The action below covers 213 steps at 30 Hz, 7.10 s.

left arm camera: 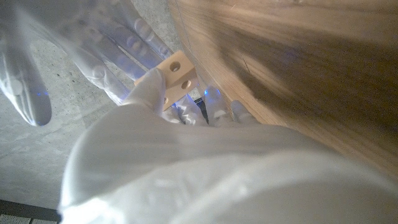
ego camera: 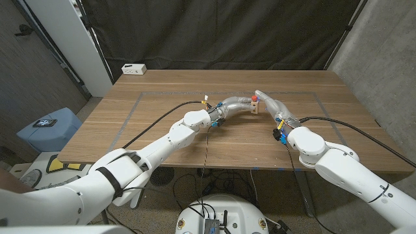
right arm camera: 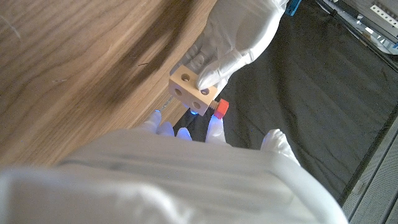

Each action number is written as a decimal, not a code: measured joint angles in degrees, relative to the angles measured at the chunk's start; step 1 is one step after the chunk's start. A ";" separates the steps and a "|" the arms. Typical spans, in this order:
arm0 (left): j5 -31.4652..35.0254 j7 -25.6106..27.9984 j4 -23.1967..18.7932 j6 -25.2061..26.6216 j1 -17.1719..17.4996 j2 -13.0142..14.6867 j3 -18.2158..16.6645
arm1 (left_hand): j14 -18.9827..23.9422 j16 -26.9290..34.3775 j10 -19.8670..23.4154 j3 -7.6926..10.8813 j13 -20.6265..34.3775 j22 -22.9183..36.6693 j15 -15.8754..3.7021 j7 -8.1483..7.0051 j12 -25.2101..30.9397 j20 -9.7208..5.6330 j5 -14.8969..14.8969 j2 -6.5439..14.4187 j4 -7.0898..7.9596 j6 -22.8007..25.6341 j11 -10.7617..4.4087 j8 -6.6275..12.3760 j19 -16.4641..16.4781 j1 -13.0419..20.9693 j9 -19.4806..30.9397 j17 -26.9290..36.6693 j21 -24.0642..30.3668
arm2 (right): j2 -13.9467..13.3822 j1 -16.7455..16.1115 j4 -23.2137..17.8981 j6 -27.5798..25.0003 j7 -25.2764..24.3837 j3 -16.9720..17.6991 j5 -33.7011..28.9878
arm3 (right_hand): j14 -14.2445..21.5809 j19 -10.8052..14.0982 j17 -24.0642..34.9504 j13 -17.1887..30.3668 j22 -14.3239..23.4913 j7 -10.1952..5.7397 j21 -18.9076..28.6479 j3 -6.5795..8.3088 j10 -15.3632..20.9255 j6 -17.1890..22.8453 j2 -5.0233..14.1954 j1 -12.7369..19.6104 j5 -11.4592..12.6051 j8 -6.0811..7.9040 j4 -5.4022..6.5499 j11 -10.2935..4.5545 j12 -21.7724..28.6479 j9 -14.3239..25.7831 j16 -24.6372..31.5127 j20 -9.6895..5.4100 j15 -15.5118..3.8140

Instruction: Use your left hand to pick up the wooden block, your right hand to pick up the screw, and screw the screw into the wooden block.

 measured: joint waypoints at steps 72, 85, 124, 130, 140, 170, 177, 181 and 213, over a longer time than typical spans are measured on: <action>-0.98 -2.68 6.07 -1.78 -1.87 -2.53 -0.53 | 0.00 0.00 0.06 0.08 -0.05 0.00 0.00 -0.12 0.13 0.00 0.00 -0.07 0.07 -0.12 -0.15 -0.06 0.00 0.03 0.03 0.00 0.00 | -0.95 -1.60 -2.99 -2.30 -1.61 0.05 0.33 | 0.00 -0.20 -0.20 0.00 0.00 -0.74 0.00 0.26 -0.10 0.30 -0.01 -0.47 0.24 -0.03 -0.26 -0.72 0.00 -0.13 0.00 -0.21 0.00; -1.06 -3.19 7.62 -2.43 -2.42 -3.18 -0.62 | 0.00 0.00 -0.09 0.08 -0.04 0.00 0.00 -0.12 0.01 0.00 0.22 -0.01 0.07 -0.12 -0.09 -0.06 0.00 -0.03 0.05 0.00 0.00 | -0.95 -1.33 -3.38 -2.72 -1.31 -0.53 0.38 | 0.00 -0.20 -0.43 0.00 0.00 -0.73 0.00 0.25 -0.10 0.28 0.00 -0.47 0.24 -0.02 -0.26 -0.72 0.00 -0.17 0.00 -0.21 0.00; -0.97 -3.66 7.76 -2.17 -2.62 -3.36 -0.57 | 0.00 0.00 0.24 0.12 0.04 0.00 0.00 -0.07 0.17 0.00 0.17 -0.27 0.10 -0.31 -0.17 -0.21 0.00 -0.25 0.03 0.00 0.23 | -1.79 -2.82 -5.74 -4.17 -2.41 -0.47 0.24 | 0.00 -0.20 -0.42 0.00 0.00 -0.73 0.00 0.49 -0.10 0.31 0.00 -0.46 0.24 0.37 -0.49 -0.71 0.00 -0.03 0.00 -0.21 0.00; -0.92 -3.56 7.34 -2.01 -2.49 -3.22 -0.54 | 0.00 0.00 0.23 0.12 0.04 0.00 0.00 0.14 0.16 0.00 0.16 -0.27 0.10 -0.10 -0.17 -0.21 0.00 -0.25 0.03 0.00 0.23 | -1.87 -3.25 -6.00 -4.25 -2.71 -0.13 0.23 | 0.00 -0.20 -0.42 0.00 0.00 -0.72 0.00 0.49 -0.10 0.30 0.00 -0.46 0.24 0.37 -0.49 -0.71 0.00 -0.02 0.00 -0.21 0.00; -0.77 -3.36 6.54 -1.67 -2.25 -2.90 -0.42 | 0.00 0.00 0.21 0.13 0.02 0.00 0.00 0.14 0.12 0.00 0.15 -0.27 0.09 -0.11 -0.18 -0.23 0.00 -0.25 0.02 0.00 0.22 | -2.25 -5.01 -6.85 -4.37 -3.86 1.49 0.30 | 0.00 -0.19 -0.41 0.00 0.00 -0.72 0.00 0.49 -0.10 0.31 0.00 -0.46 0.24 0.37 -0.49 -0.71 0.40 -0.02 0.00 -0.21 0.00; -0.21 -2.07 1.05 0.69 -0.75 -0.81 0.19 | 0.00 0.00 -0.01 0.13 -0.01 0.00 0.00 0.09 0.16 0.00 0.00 -0.39 0.11 -0.10 -0.18 -0.21 0.00 -0.13 0.03 0.00 0.21 | -2.88 -5.52 -4.76 -2.29 -2.55 4.12 0.37 | 0.00 -0.39 -0.40 0.00 0.00 -0.24 0.00 0.72 -0.11 -2.30 -0.47 -0.93 0.24 -0.25 -0.72 -0.28 0.40 -0.01 0.00 0.42 0.00; -0.19 -2.00 0.78 0.94 -0.69 -0.73 0.30 | 0.00 0.00 -0.11 0.13 0.00 0.00 0.00 0.10 0.16 0.00 0.00 -0.31 0.11 -0.11 -0.11 -0.22 0.00 -0.21 0.02 0.00 0.21 | -2.88 -5.00 -3.86 -1.77 -1.83 4.21 0.49 | 0.00 -0.39 -0.40 0.00 0.00 -0.52 0.00 0.72 -0.10 -2.58 -0.47 -0.93 0.24 -0.25 -0.72 -0.29 0.40 -0.01 0.00 0.42 0.00; -0.17 -2.00 0.83 0.94 -0.70 -0.74 0.38 | 0.00 0.00 -0.12 0.13 0.00 0.00 0.00 0.10 0.16 0.00 0.00 -0.29 0.10 -0.11 -0.12 -0.23 0.00 -0.35 0.02 0.00 0.21 | -2.82 -4.53 -3.25 -1.48 -1.43 4.21 0.58 | 0.00 -0.39 -0.30 0.00 0.00 -0.52 0.00 0.72 -0.10 -2.57 -0.46 -0.92 0.24 -0.25 -0.72 -0.29 0.40 -0.01 0.00 0.42 0.00; -0.10 -2.49 2.74 0.66 -1.66 -1.62 0.58 | 0.00 0.00 0.21 0.11 -0.04 0.00 0.00 0.11 0.13 0.00 -0.05 -0.14 0.13 -0.15 -0.20 -0.21 0.00 -0.30 0.03 0.00 0.21 | -1.99 -0.76 0.61 0.78 1.76 1.82 0.89 | 0.00 -0.70 -0.05 0.00 0.00 -0.30 0.00 0.28 -0.10 -1.92 -0.45 -2.43 0.24 0.21 0.12 -0.29 0.40 0.00 0.00 0.72 0.00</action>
